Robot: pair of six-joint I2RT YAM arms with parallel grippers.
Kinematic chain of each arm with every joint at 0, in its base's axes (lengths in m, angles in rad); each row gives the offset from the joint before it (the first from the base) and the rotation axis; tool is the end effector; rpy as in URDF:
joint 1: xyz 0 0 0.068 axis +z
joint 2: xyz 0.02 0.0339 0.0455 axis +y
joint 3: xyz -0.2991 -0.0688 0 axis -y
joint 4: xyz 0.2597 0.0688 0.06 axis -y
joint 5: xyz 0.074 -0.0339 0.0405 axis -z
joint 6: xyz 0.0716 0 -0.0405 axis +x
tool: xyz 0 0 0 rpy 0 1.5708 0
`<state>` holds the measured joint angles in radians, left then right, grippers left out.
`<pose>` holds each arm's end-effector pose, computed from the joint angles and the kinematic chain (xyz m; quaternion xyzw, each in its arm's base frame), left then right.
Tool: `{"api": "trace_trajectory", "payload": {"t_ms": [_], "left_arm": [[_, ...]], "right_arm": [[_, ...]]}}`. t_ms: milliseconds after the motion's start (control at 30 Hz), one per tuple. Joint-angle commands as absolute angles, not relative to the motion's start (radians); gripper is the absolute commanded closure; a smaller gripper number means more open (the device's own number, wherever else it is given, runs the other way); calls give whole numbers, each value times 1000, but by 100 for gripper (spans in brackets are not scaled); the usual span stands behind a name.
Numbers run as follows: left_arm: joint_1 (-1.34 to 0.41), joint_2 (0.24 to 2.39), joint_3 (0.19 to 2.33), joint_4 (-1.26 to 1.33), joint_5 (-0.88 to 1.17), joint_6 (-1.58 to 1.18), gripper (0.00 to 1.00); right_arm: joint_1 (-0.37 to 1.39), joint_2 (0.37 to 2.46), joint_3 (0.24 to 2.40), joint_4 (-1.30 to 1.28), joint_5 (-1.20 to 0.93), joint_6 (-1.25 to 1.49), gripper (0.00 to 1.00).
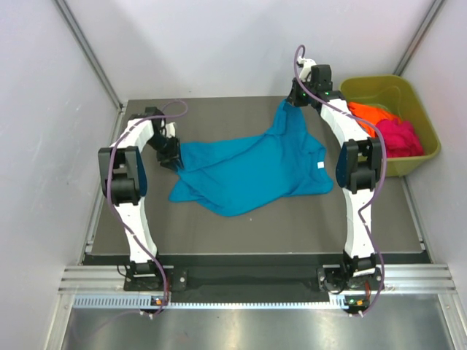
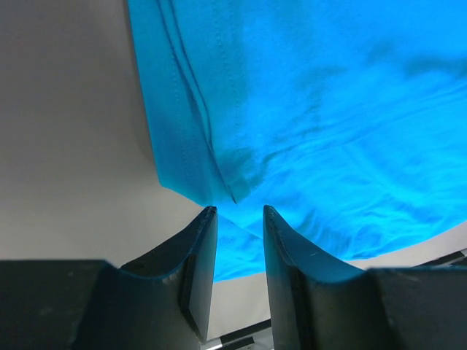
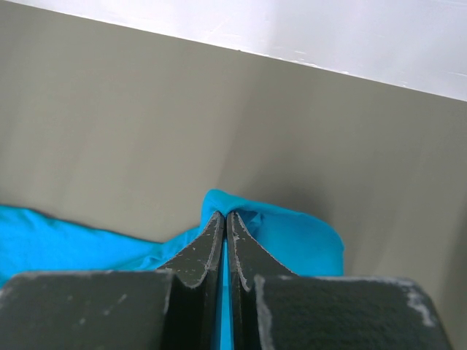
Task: Fold and stack the t-shirts
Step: Flatten the tshirt out
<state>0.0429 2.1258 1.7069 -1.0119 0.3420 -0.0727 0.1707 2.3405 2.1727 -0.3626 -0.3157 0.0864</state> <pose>0.4596 -0.0043 0.1768 -0.0449 0.9820 -0.1708 0.0664 0.6040 0.1267 0.2722 -0.1142 0.8529 0.1982 0.4693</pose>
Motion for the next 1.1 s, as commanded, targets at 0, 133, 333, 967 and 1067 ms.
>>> {"api": "trace_trajectory", "payload": {"t_ms": [0,133,333,967,1067], "left_arm": [[44,2140,1712,-1009,337,-74,64],[43,2161,1741,-1011,334,-74,66],[43,2177,1756,-1009,337,-74,69],[25,2198,1784,-1006,347,-75,82],[23,2197,1790,-1005,347,-75,100]], "right_arm": [[178,2264,2180,-330,-324,77,100],[175,2266,2177,-330,-324,80,100],[176,2269,2178,-327,-322,80,100],[176,2269,2178,-327,-319,72,100],[176,2266,2178,-328,-319,71,100]]}}
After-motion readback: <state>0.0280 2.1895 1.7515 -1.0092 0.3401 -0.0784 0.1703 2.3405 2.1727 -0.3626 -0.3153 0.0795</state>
